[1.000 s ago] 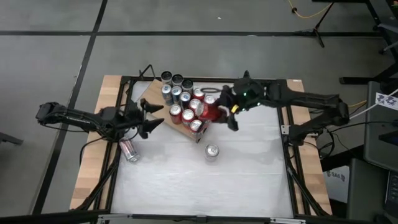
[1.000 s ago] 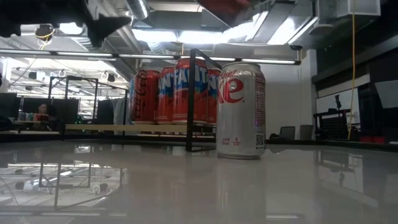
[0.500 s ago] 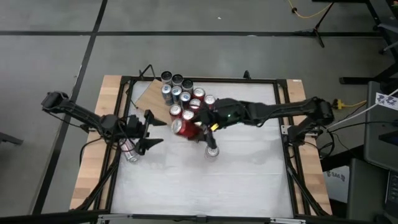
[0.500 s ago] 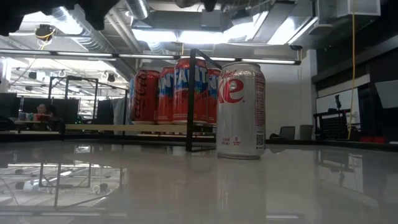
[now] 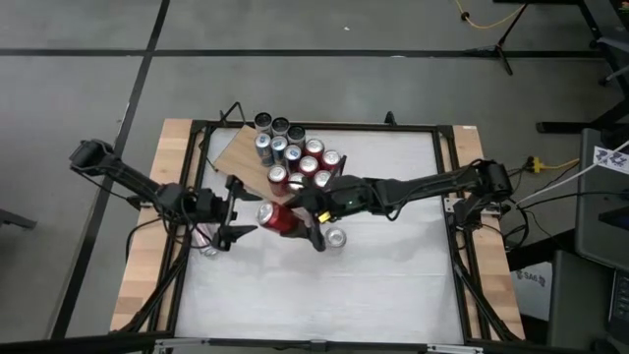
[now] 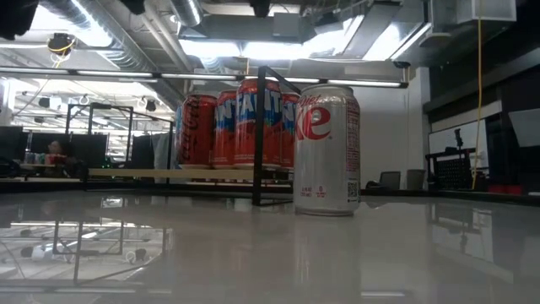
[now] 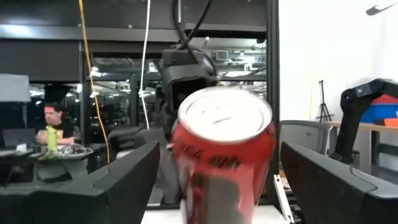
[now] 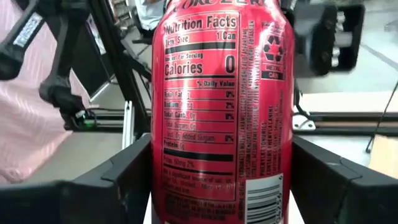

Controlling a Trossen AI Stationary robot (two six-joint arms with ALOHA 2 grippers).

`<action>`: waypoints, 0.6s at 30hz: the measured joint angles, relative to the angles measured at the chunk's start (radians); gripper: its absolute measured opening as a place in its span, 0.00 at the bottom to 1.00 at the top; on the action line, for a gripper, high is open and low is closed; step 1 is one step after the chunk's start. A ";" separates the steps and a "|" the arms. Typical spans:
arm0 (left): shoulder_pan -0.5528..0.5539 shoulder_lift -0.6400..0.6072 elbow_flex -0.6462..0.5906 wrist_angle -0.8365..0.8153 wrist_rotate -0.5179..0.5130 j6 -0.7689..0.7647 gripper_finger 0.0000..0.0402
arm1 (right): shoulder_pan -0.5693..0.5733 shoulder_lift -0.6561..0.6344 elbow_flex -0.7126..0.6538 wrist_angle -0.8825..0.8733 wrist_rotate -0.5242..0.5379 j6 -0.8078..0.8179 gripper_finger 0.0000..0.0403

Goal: Pick and place cans onto a shelf
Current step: Put the red/black soda can on the shelf aligned with the other red/black soda cans

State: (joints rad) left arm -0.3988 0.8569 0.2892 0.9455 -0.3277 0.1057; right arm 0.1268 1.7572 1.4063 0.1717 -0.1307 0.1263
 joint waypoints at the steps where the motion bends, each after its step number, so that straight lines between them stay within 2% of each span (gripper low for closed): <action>1: 0.000 0.011 0.012 0.000 0.008 0.010 0.82 | -0.001 0.004 0.000 0.003 0.000 0.012 0.72; 6: 0.000 0.062 0.067 -0.004 0.023 0.039 0.82 | -0.002 0.011 0.000 0.011 0.003 0.027 0.72; 18: 0.001 0.195 0.174 -0.016 -0.029 0.066 0.82 | -0.001 0.011 0.000 0.010 0.004 0.025 0.72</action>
State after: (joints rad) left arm -0.3977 1.0519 0.4628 0.9291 -0.3572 0.1713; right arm 0.1261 1.7683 1.4063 0.1813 -0.1268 0.1509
